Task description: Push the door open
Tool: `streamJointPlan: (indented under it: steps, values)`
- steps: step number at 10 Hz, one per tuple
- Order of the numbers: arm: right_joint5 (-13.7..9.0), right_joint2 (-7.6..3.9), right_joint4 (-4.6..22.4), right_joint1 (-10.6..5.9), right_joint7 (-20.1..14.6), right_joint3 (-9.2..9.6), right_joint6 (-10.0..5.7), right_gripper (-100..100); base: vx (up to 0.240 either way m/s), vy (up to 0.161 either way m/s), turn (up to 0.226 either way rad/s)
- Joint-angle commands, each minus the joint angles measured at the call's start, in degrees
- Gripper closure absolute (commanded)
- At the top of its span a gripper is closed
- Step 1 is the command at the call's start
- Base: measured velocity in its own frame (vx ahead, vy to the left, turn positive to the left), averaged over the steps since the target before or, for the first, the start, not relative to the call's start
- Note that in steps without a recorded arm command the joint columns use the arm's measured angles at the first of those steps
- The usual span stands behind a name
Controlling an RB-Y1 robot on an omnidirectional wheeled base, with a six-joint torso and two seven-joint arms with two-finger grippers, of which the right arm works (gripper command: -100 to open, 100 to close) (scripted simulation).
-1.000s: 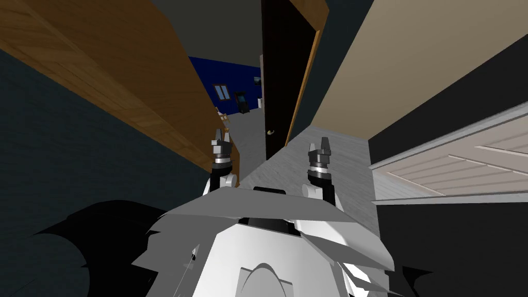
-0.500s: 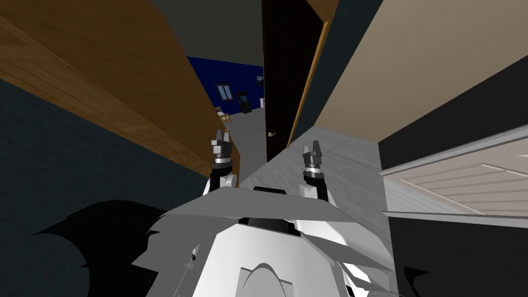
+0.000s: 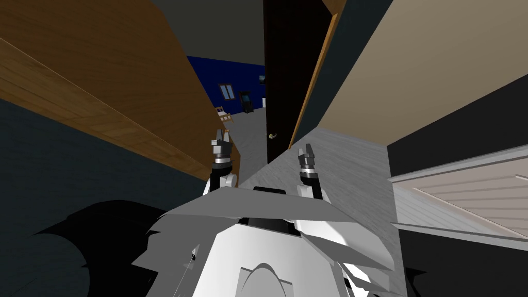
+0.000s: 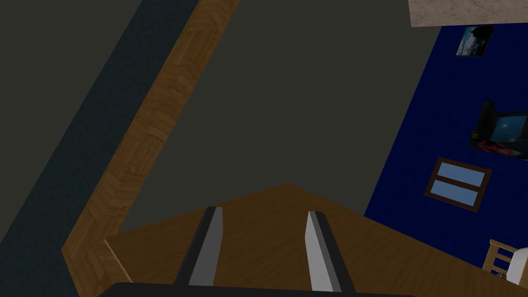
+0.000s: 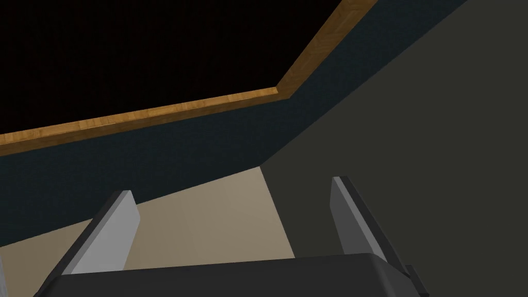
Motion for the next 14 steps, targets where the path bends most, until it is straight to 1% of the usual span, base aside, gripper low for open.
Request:
streamJointPlan:
  steps: [1,14]
  values:
    - [0.4,-0.47,1.9,-0.56,-0.8,0.51,-0.71,-100,0.096,-0.017,0.053]
    - [3.5,-4.13,19.2,-5.57,-6.7,5.05,-6.69,-100,0.096,-0.032,0.068]
